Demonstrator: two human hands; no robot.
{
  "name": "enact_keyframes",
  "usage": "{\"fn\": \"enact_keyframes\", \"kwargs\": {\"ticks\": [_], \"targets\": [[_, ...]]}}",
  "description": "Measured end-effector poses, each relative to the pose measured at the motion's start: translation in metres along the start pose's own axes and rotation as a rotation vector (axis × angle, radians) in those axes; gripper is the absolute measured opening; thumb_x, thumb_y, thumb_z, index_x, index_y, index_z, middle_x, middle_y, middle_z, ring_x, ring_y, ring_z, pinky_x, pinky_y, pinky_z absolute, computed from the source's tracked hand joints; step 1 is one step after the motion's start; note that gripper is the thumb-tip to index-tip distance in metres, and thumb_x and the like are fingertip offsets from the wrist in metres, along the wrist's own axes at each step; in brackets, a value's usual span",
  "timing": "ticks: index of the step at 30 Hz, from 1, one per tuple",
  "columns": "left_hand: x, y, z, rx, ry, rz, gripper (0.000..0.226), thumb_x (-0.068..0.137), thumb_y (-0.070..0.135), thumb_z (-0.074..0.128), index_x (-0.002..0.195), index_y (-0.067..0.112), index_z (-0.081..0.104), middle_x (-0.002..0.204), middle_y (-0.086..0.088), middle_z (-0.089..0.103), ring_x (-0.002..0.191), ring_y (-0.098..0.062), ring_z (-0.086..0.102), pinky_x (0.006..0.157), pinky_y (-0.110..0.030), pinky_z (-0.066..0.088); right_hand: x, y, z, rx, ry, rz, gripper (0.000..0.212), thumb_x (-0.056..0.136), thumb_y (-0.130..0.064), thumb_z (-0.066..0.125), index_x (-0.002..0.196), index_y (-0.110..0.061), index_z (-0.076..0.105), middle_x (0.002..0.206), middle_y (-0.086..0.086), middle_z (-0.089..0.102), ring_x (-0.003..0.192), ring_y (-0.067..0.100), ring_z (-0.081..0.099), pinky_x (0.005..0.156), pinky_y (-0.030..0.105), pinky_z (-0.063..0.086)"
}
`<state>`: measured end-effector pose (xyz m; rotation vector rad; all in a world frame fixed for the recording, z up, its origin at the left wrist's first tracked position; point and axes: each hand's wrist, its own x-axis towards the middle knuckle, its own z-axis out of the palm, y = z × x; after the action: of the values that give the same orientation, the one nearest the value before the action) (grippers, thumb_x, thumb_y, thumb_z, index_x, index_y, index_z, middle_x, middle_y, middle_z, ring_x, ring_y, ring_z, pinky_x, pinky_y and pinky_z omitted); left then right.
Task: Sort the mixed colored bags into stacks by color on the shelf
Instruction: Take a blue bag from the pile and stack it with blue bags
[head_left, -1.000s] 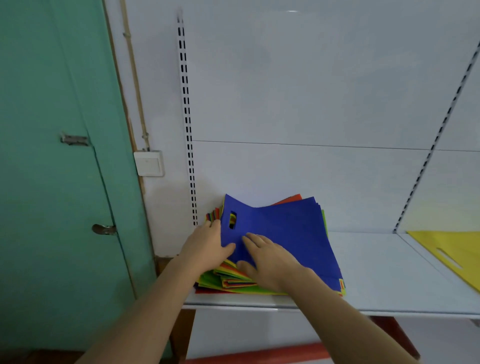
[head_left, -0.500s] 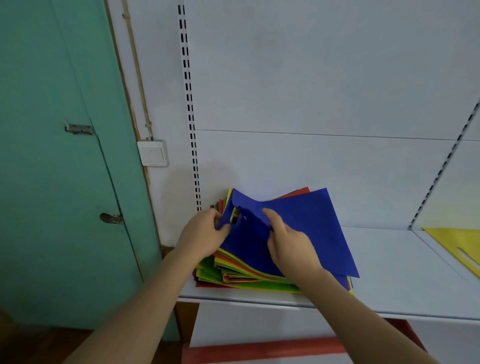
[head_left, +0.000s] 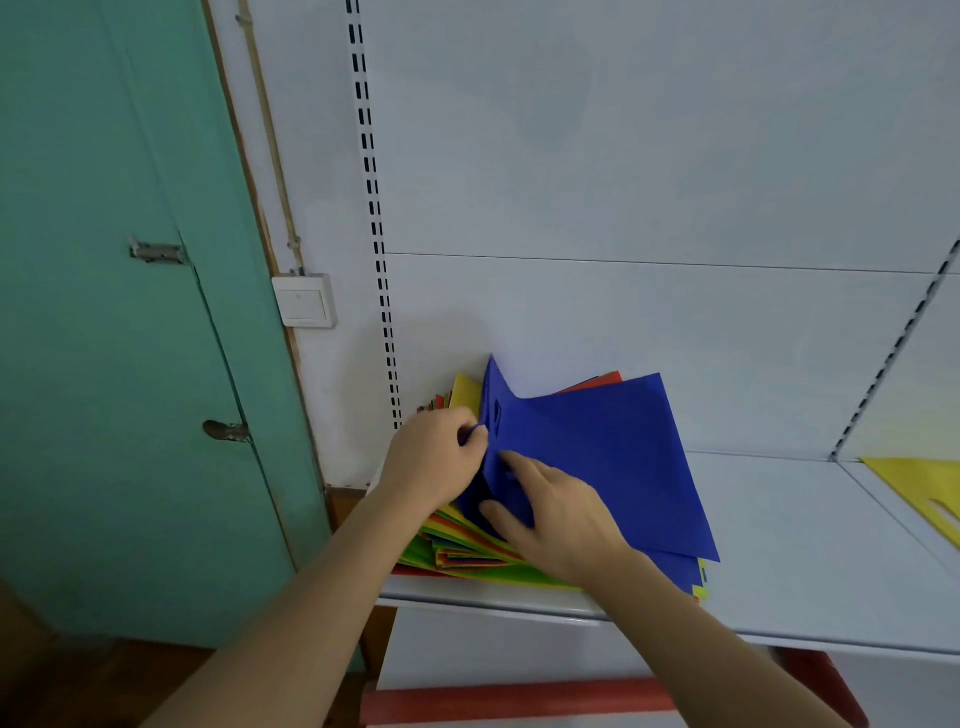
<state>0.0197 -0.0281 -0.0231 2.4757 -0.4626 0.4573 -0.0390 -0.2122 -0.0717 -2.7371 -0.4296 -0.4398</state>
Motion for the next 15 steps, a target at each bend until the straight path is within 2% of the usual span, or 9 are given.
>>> {"fn": "enact_keyframes", "kwargs": {"ticks": [2,4,6,8,11,13,15], "targets": [[0.000,0.011,0.000,-0.167,-0.109,-0.038,0.038,0.103,0.038,0.049,0.069,0.021,0.052,0.062,0.003,0.054,0.058,-0.012,0.050,0.061,-0.042,0.046,0.003,-0.003,0.000,0.016,0.015,0.024,0.075,0.096,-0.079,0.037,0.150,-0.027,0.044,0.131,-0.011,0.067,0.106,0.017,0.067,0.079,0.039,0.059],[-0.002,0.017,-0.001,-0.238,-0.182,-0.057,0.041,0.100,0.044,0.039,0.071,0.018,0.049,0.067,0.003,0.052,0.062,-0.012,0.049,0.067,-0.049,0.048,0.006,-0.004,0.000,0.034,0.039,0.047,0.063,0.097,-0.076,0.039,0.135,-0.026,0.052,0.112,-0.011,0.070,0.087,0.016,0.066,0.071,0.041,0.058],[-0.003,0.019,-0.002,-0.289,-0.232,-0.092,0.050,0.098,0.053,0.032,0.092,0.018,0.067,0.089,0.004,0.067,0.083,-0.011,0.061,0.081,-0.046,0.053,0.004,-0.002,0.001,0.065,0.071,0.068,0.040,0.101,-0.062,0.043,0.107,-0.024,0.055,0.089,-0.010,0.066,0.071,0.016,0.060,0.064,0.044,0.054],[0.000,0.018,-0.001,-0.293,-0.238,-0.125,0.047,0.101,0.051,0.036,0.114,0.023,0.071,0.106,0.005,0.072,0.097,-0.011,0.066,0.090,-0.040,0.056,0.001,0.002,0.001,0.130,0.103,0.090,0.026,0.104,-0.045,0.046,0.092,-0.023,0.050,0.076,-0.008,0.061,0.063,0.017,0.056,0.062,0.048,0.052],[0.006,0.012,0.002,-0.130,-0.192,-0.140,0.025,0.102,0.044,0.052,0.115,0.029,0.066,0.103,0.010,0.071,0.091,-0.008,0.066,0.085,-0.037,0.058,-0.001,0.008,-0.003,0.185,0.159,0.150,0.017,0.108,-0.034,0.045,0.103,-0.023,0.057,0.073,-0.008,0.063,0.062,0.015,0.059,0.060,0.047,0.053],[0.011,0.008,0.002,-0.074,-0.187,-0.191,0.019,0.100,0.040,0.058,0.111,0.027,0.068,0.104,0.008,0.071,0.092,-0.011,0.065,0.085,-0.037,0.056,-0.001,0.013,-0.007,0.177,0.216,0.215,0.022,0.108,-0.033,0.045,0.116,-0.022,0.061,0.074,-0.008,0.064,0.063,0.014,0.060,0.061,0.046,0.055],[0.017,0.004,0.002,-0.023,-0.230,-0.229,0.021,0.098,0.023,0.062,0.114,0.022,0.075,0.112,0.002,0.074,0.101,-0.018,0.067,0.091,-0.037,0.055,0.000,0.020,-0.012,0.149,0.256,0.278,0.029,0.108,-0.033,0.043,0.128,-0.020,0.060,0.075,-0.008,0.065,0.064,0.015,0.061,0.062,0.046,0.056]]}}
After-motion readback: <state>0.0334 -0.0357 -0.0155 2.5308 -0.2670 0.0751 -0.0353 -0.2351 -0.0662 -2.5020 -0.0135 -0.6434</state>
